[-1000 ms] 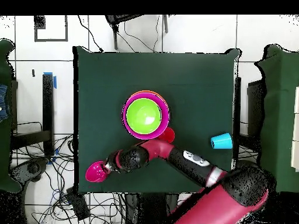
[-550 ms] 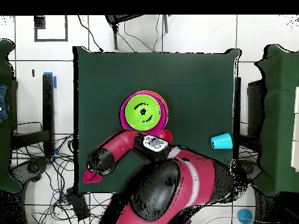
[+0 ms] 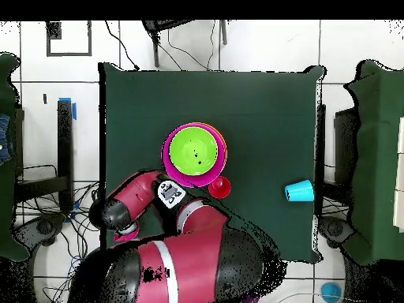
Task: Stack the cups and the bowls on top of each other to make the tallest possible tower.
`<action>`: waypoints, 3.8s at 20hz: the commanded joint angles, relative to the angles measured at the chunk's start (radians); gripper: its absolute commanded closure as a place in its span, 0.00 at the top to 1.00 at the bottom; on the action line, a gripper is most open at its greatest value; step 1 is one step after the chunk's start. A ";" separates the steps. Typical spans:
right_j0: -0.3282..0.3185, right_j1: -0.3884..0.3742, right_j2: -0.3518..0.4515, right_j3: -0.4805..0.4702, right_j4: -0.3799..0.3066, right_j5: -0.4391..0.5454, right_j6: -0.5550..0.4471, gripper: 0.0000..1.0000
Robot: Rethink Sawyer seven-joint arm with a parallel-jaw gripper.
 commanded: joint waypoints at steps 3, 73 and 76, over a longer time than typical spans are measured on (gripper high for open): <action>0.138 0.082 -0.394 -0.405 0.022 0.018 0.492 0.00; 0.195 -0.400 -0.329 -0.121 0.221 0.217 -0.016 0.00; 0.162 -0.406 -0.313 -0.101 0.229 0.206 -0.034 0.00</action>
